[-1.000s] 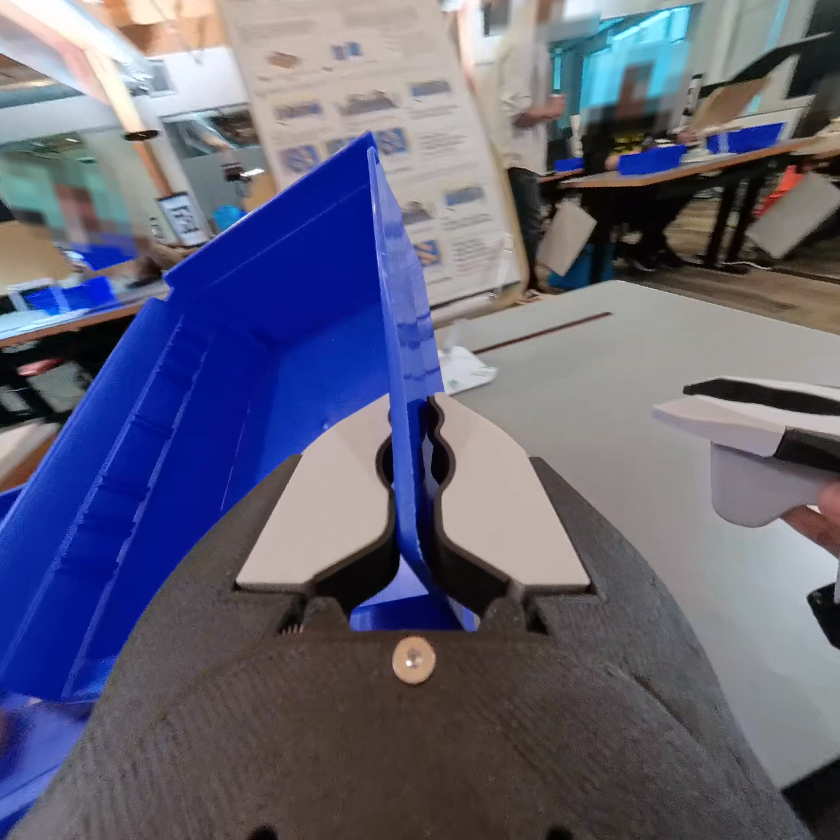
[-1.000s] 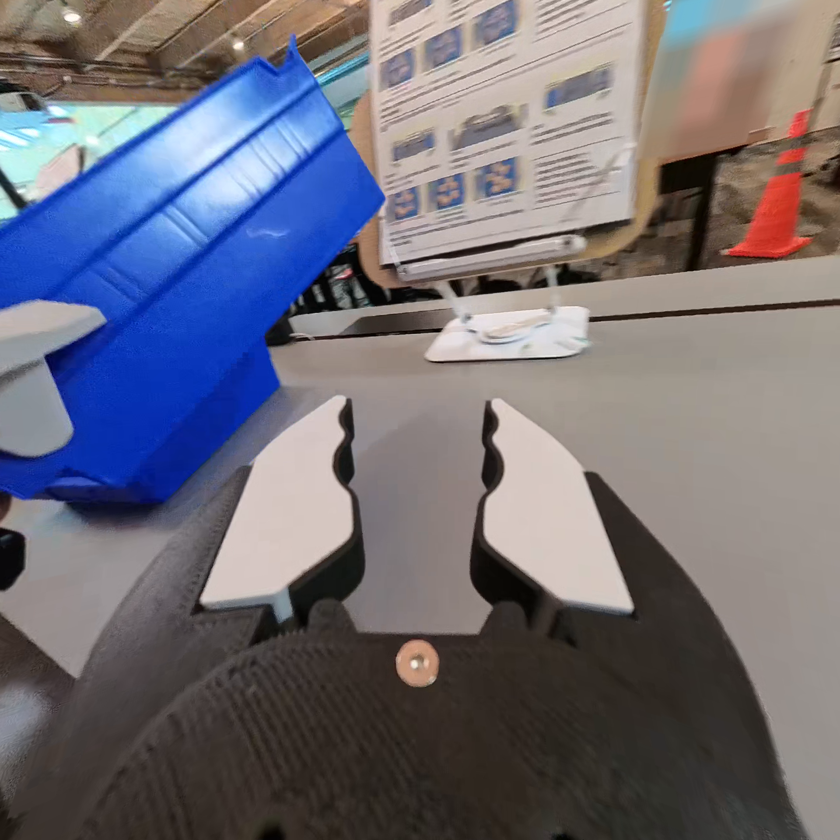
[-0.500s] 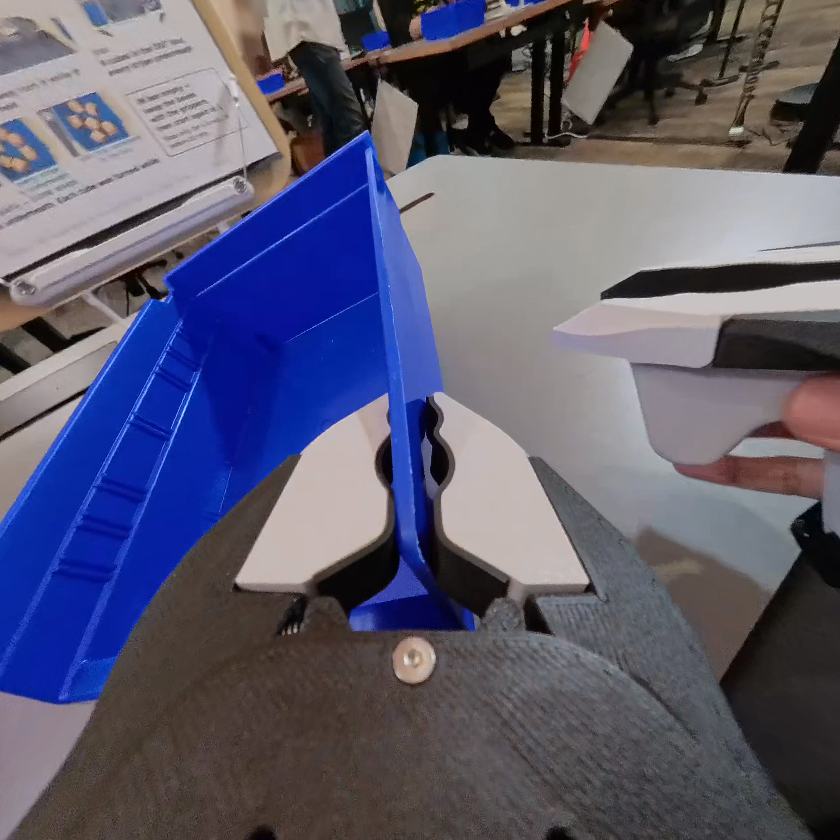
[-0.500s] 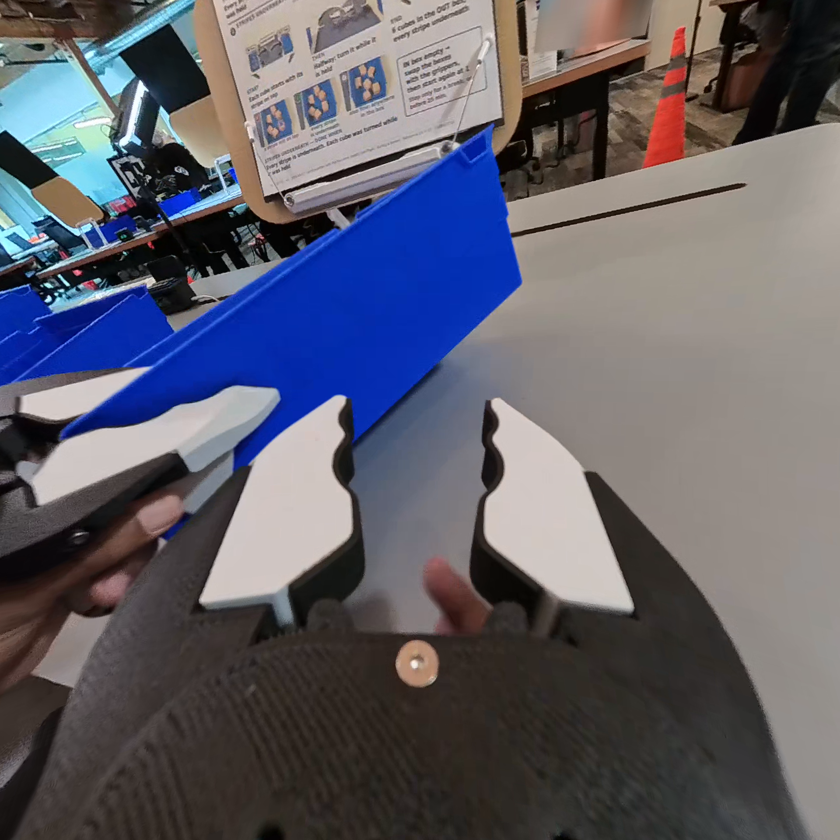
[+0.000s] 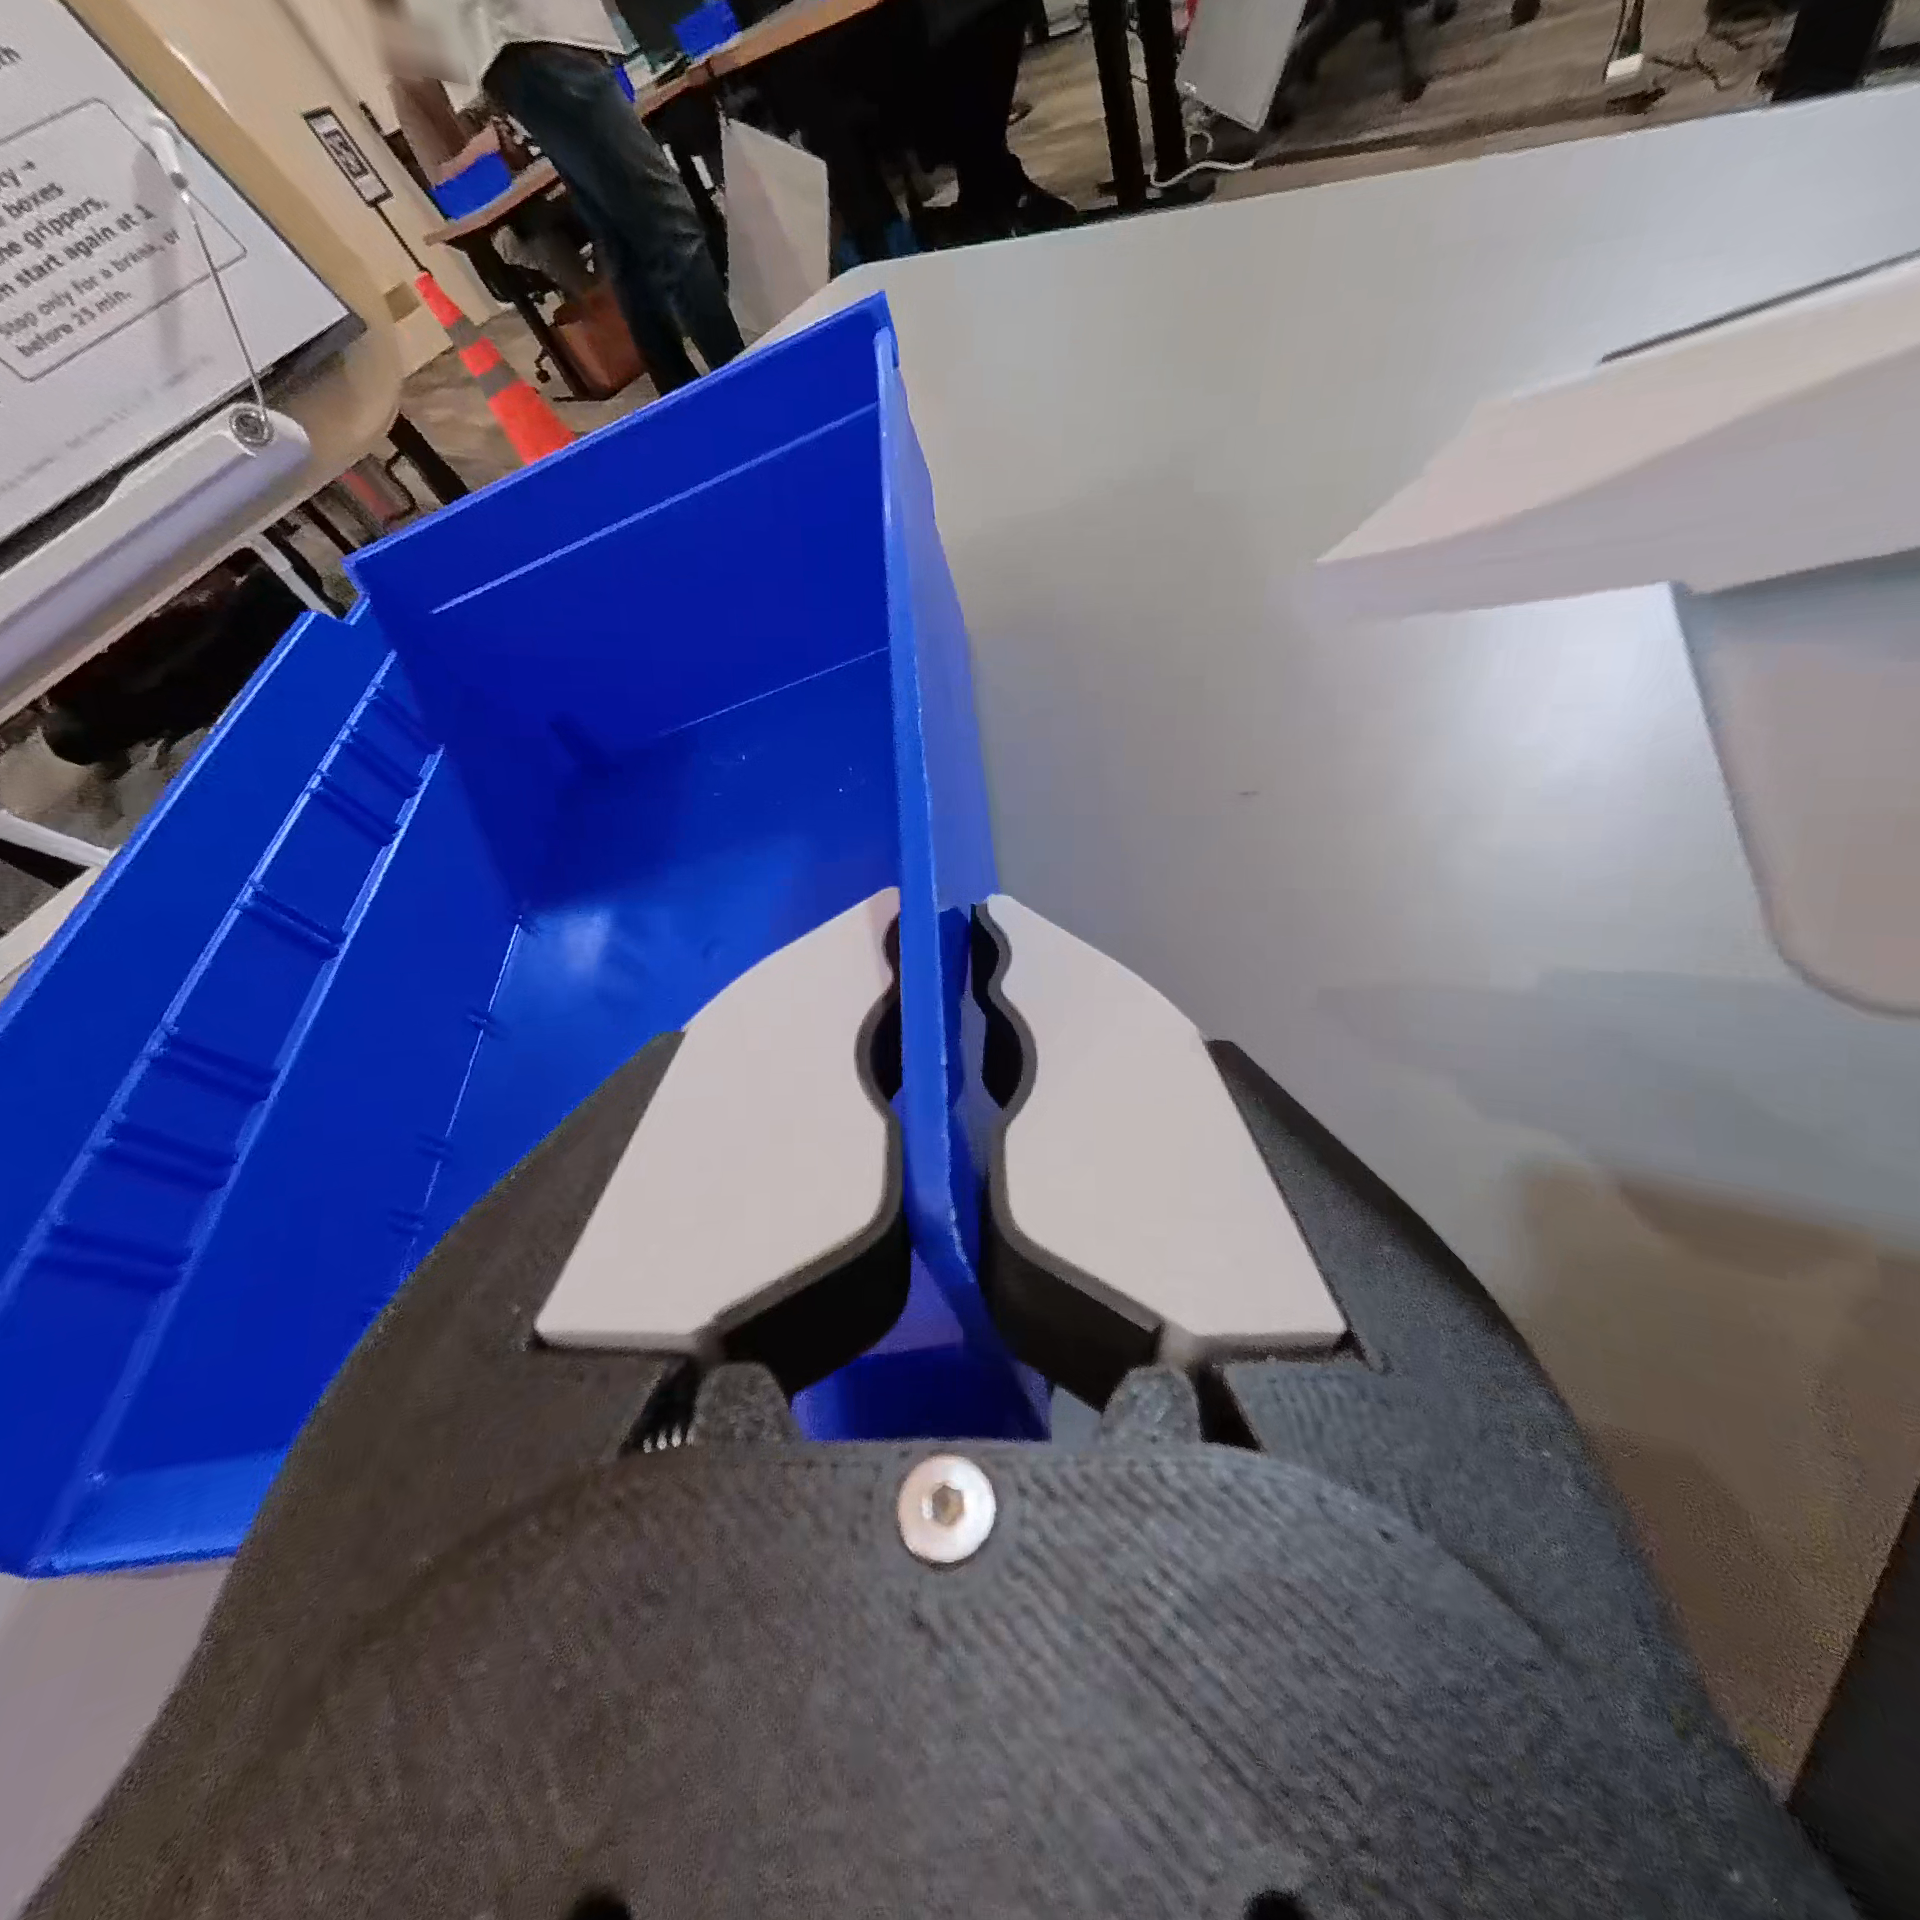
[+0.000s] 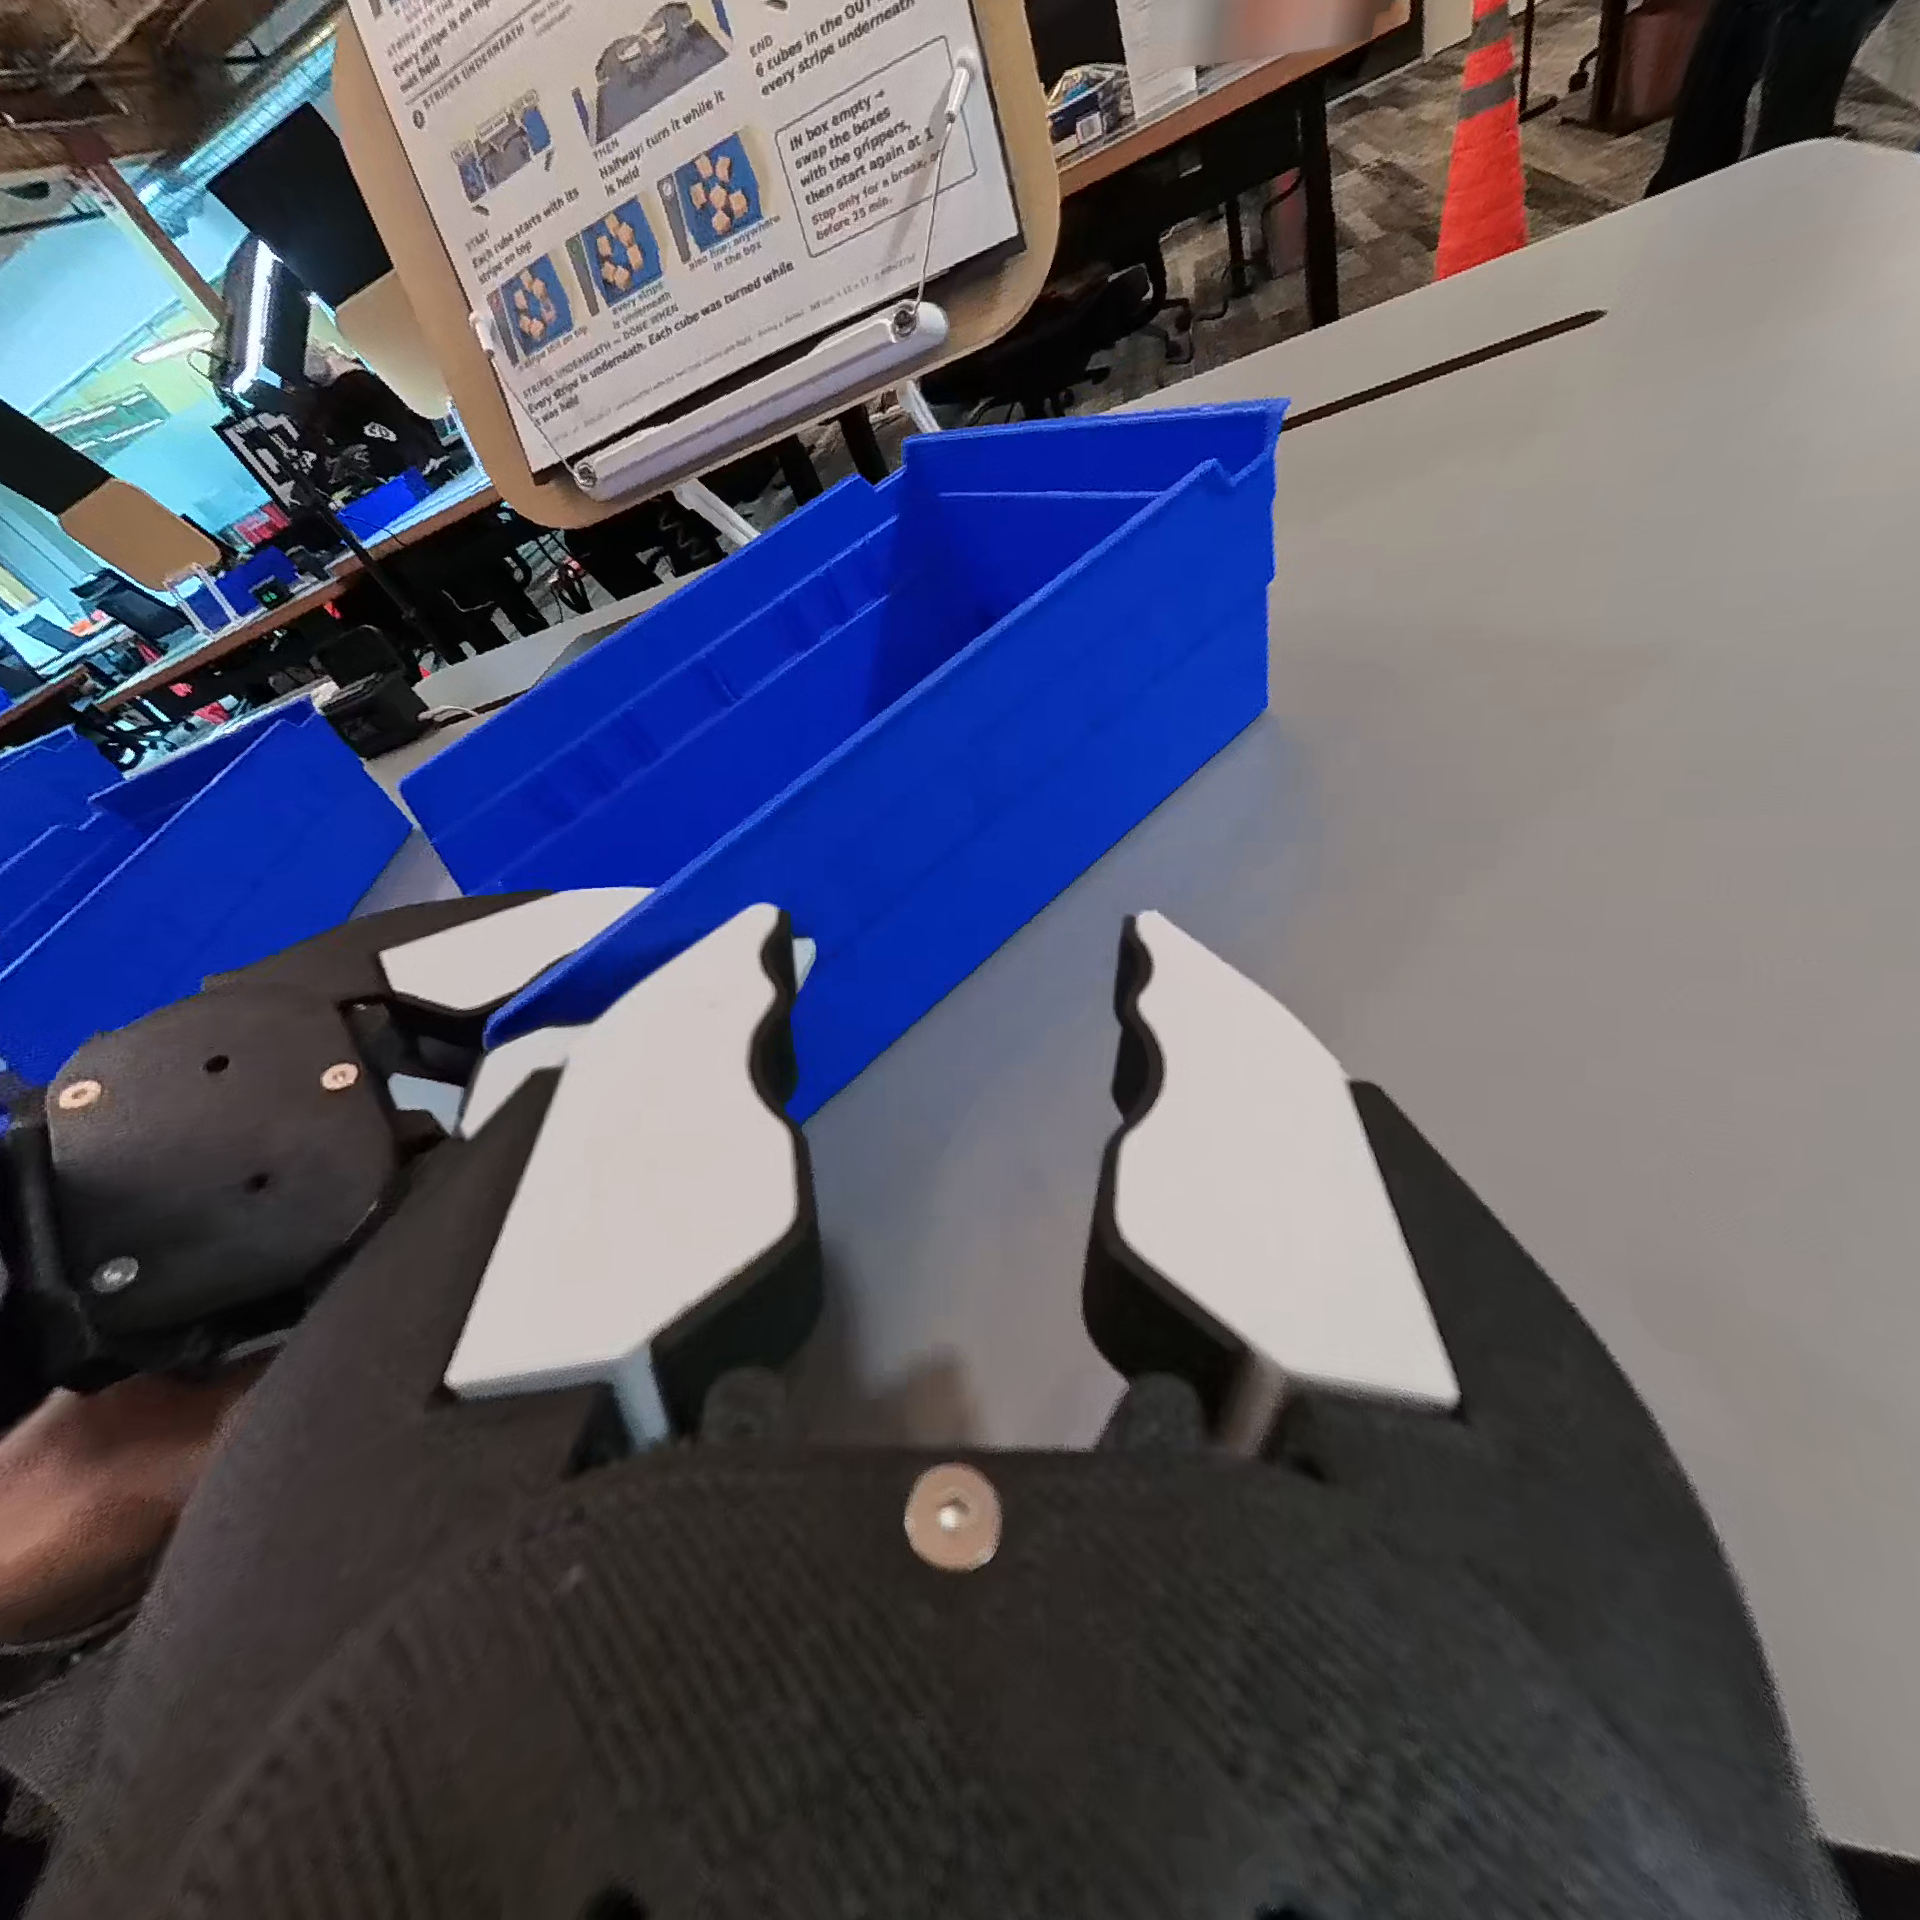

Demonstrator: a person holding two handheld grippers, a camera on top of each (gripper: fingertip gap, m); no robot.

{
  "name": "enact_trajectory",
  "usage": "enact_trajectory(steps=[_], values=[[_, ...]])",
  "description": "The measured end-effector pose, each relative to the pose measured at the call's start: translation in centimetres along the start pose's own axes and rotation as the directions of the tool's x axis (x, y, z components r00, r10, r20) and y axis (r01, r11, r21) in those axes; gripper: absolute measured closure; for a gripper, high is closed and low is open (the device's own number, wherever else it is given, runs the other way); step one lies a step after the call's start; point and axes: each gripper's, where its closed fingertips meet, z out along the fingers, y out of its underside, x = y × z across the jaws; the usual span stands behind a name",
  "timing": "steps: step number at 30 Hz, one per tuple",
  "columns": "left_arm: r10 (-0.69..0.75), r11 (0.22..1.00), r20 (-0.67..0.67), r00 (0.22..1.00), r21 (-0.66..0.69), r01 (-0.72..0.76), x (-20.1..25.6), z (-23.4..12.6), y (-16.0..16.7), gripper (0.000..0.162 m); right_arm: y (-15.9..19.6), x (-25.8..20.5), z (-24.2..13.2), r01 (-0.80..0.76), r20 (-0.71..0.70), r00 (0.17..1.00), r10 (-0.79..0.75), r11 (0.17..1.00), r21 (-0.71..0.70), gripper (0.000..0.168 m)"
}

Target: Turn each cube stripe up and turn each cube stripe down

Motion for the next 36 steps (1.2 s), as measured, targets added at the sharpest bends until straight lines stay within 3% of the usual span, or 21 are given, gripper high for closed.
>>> enact_trajectory(steps=[1,2,3,4,9,13,17,20,23,27,31,36], values=[[0.011,1.0,-0.005,1.0,-0.004,-0.011,0.0,-0.1,0.0,0.152,-0.1,0.1,0.0,-0.002,-0.002,1.0,0.002,1.0,0.001,0.107],[0.018,1.0,-0.027,0.999,0.002,-0.018,0.3,-0.3,0.0,0.137,-0.1,0.3,0.0,-0.004,-0.005,1.0,0.004,1.0,0.001,0.105],[0.035,0.999,-0.092,0.995,0.018,-0.034,1.1,-0.6,0.0,0.109,-0.1,0.4,0.0,-0.005,-0.013,1.0,0.005,1.0,-0.003,0.102],[0.048,0.999,-0.147,0.988,0.028,-0.045,1.8,-1.1,0.0,0.097,0.0,0.6,0.0,-0.006,-0.026,1.0,0.006,1.0,-0.012,0.098],[-0.007,0.99,-0.26,0.966,0.136,0.044,1.8,-4.1,-1.6,0.078,0.5,-0.9,0.4,-0.016,-0.001,1.0,0.016,0.999,-0.047,0.088],[-0.122,0.969,-0.309,0.943,0.17,0.181,-1.1,-6.3,-2.1,0.078,1.6,-4.1,1.4,0.029,0.072,0.997,-0.023,0.996,-0.081,0.082],[-0.25,0.938,-0.36,0.899,0.139,0.316,-5.6,-7.7,0.3,0.084,1.9,-7.8,2.1,0.156,0.139,0.979,-0.149,0.987,-0.046,0.08],[-0.431,0.826,-0.333,0.838,0.227,0.515,-10.9,-9.8,0.2,0.092,2.8,-9.2,2.9,0.292,0.115,0.951,-0.285,0.956,-0.042,0.073],[-0.582,0.693,-0.285,0.762,0.316,0.648,-15.1,-11.8,1.0,0.098,5.0,-9.4,4.3,0.383,0.072,0.924,-0.376,0.916,-0.123,0.07],[-0.663,0.618,-0.263,0.701,0.335,0.711,-17.1,-13.3,2.2,0.096,6.1,-8.2,6.2,0.339,0.041,0.941,-0.337,0.924,-0.179,0.085],[-0.667,0.614,-0.24,0.705,0.359,0.703,-17.5,-13.4,2.2,0.102,5.4,-6.6,7.2,0.252,0.089,0.967,-0.239,0.947,-0.197,0.093],[-0.661,0.631,-0.258,0.704,0.316,0.708,-16.8,-12.3,2.2,0.103,1.9,0.3,8.2,0.31,-0.066,0.942,-0.329,0.929,-0.201,0.15]])
